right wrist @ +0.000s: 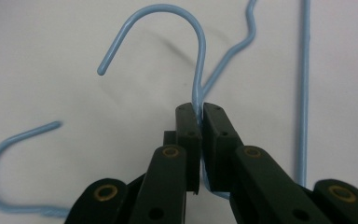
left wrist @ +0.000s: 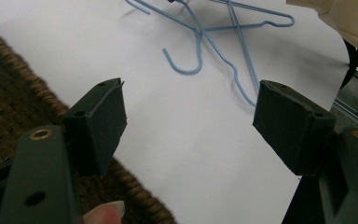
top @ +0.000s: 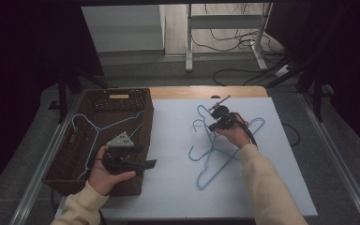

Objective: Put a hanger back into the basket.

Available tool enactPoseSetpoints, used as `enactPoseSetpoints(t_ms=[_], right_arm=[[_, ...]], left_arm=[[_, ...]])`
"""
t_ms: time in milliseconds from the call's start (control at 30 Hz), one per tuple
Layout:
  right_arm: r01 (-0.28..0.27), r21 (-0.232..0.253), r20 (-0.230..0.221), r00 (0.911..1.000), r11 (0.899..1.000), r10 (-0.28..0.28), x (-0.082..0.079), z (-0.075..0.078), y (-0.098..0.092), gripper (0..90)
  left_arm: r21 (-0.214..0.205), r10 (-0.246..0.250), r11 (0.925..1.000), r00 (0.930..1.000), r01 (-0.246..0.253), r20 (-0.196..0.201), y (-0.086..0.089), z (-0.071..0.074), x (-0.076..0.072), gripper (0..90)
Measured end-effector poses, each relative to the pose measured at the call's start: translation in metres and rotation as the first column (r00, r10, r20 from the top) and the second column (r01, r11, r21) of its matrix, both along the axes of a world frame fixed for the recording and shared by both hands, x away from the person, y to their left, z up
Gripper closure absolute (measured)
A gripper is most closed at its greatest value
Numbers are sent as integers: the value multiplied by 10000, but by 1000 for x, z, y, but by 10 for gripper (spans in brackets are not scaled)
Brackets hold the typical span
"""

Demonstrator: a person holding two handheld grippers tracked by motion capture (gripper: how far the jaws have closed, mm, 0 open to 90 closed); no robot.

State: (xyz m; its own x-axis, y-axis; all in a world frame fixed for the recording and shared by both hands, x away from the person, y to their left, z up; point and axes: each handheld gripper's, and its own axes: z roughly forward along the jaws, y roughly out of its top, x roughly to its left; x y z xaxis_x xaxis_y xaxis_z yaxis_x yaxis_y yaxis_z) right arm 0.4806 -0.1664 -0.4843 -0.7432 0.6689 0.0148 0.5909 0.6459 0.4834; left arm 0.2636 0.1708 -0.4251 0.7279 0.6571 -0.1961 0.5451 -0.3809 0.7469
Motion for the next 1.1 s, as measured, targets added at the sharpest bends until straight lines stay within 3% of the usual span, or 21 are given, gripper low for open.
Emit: enactPoseSetpoints(t_ms=[100, 233, 267, 300, 433, 500, 667, 800, 867, 933, 967, 1033, 1100], right_arm=[[11, 284, 271, 9996, 9996, -19, -13, 11, -1, 860], [6, 566, 567, 9984, 9984, -38, -31, 21, -3, 860], [95, 710, 707, 9974, 9974, -145, -42, 27, -4, 860], [95, 710, 707, 9974, 9974, -145, -42, 27, -4, 860], [253, 1254, 1048, 9937, 9918, -386, -67, 41, -11, 860], [279, 1493, 1149, 9923, 9884, -454, -75, 45, -14, 860], [282, 1883, 1225, 9911, 9817, -520, -87, 47, -20, 860], [189, 2108, 1306, 9903, 9773, -474, -95, 51, -24, 900], [231, 2521, 1273, 9902, 9674, -568, -97, 55, -26, 900], [183, 2442, 1376, 9891, 9696, -534, -99, 58, -26, 900], [186, 2311, 1382, 9891, 9728, -517, -99, 57, -25, 900], [228, 2169, 1275, 9905, 9759, -515, -97, 52, -26, 900], [251, 2092, 1055, 9933, 9775, -481, -94, 44, -27, 900]], left_arm=[[7, -104, 9999, 9999, 104, 20, -5, 0, -1, 254], [103, -516, 9986, 9987, 517, -14, -24, 1, -1, 256], [154, -591, 9981, 9983, 591, -29, -30, 1, -1, 260], [200, -689, 9974, 9976, 690, -35, -37, 1, -1, 260], [488, -1318, 9899, 9909, 1330, -281, -66, -3, 2, 265], [532, -1483, 9870, 9870, 1517, -625, -81, -9, 5, 269], [694, -1312, 9876, 9830, 1409, -1288, -116, -28, 15, 288], [789, -1463, 9835, 9723, 1628, -1823, -138, -42, 24, 372], [747, -1308, 9861, 9703, 1486, -2036, -147, -50, 31, 388], [1028, -931, 9878, 9731, 1168, -2107, -153, -58, 39, 399], [1208, -585, 9888, 9713, 882, -2305, -154, -64, 43, 394], [889, -640, 9919, 9623, 904, -2643, -152, -69, 45, 412], [1017, -649, 9905, 9674, 922, -2446, -149, -68, 41, 404]])
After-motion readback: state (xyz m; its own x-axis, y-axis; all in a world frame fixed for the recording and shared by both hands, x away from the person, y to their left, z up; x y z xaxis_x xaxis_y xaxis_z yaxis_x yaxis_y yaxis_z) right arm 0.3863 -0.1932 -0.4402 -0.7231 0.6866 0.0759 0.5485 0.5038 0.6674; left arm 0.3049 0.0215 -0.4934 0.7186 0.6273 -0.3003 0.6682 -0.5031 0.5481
